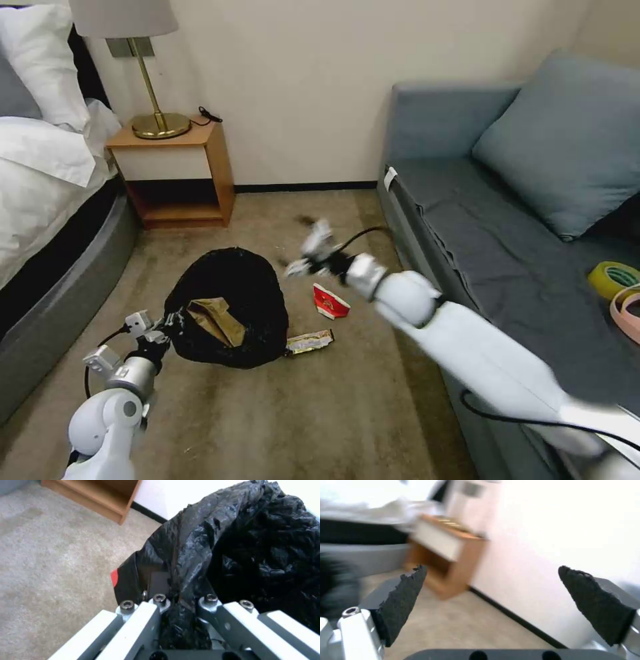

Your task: Pick up the trash bin, then pick up the garbage on the floor and place it into the trash bin.

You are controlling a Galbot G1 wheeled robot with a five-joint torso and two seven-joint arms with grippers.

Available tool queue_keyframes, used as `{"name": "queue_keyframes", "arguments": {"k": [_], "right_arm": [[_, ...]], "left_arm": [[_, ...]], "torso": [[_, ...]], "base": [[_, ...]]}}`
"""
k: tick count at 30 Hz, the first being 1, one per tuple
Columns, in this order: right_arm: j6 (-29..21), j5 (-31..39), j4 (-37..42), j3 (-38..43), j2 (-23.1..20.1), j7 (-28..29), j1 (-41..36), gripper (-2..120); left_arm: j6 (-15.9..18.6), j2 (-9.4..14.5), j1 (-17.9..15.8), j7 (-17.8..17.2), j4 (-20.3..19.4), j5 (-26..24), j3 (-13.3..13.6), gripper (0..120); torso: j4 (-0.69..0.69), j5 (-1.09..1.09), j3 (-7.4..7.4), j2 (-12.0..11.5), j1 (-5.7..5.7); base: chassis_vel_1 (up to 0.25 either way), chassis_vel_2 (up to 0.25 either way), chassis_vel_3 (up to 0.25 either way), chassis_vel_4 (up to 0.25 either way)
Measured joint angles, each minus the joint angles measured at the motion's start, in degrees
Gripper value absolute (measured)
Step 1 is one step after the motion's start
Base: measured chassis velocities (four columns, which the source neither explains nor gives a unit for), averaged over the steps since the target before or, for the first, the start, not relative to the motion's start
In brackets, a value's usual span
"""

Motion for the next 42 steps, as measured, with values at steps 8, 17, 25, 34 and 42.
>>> {"name": "queue_keyframes", "arguments": {"k": [8, 17, 25, 34, 42], "right_arm": [[-6.05, 1.32, 9.98, 14.59, -1.34, 8.90, -19.19, 100], [-9.88, -3.18, 18.17, 21.39, 3.57, 12.25, -33.56, 100], [-9.80, -9.15, 20.97, 24.46, 7.06, 10.46, -40.54, 100], [-8.71, -11.84, 21.93, 25.65, 8.13, 7.69, -42.48, 100], [-8.32, -13.82, 22.39, 25.82, 9.27, 6.24, -43.63, 100]], "left_arm": [[-0.75, 0.79, -0.15, -0.48, 0.00, 1.97, -1.24, 3], [-0.76, 0.20, 1.28, -0.75, -1.61, 2.81, -2.43, 3], [-0.76, 0.39, 2.53, -0.80, -2.76, 2.69, -3.46, 3], [-0.58, 0.66, 2.49, -1.59, -3.03, 1.52, -4.55, 3], [-0.53, 1.26, 3.13, -1.66, -3.05, -0.17, -6.93, 3]], "torso": [[0.00, 0.03, 0.00, 0.00, 0.00], [0.01, 0.00, 0.00, 0.00, 0.00], [0.01, 0.00, 0.00, 0.00, 0.00], [0.01, 0.00, 0.00, 0.00, 0.00], [0.01, 0.00, 0.01, -0.01, 0.00]], "base": [[0.000, 0.000, 0.000, 0.000], [0.000, 0.000, 0.000, 0.000], [0.000, 0.000, 0.000, 0.000], [0.000, 0.000, 0.000, 0.000], [0.000, 0.000, 0.000, 0.000]]}}
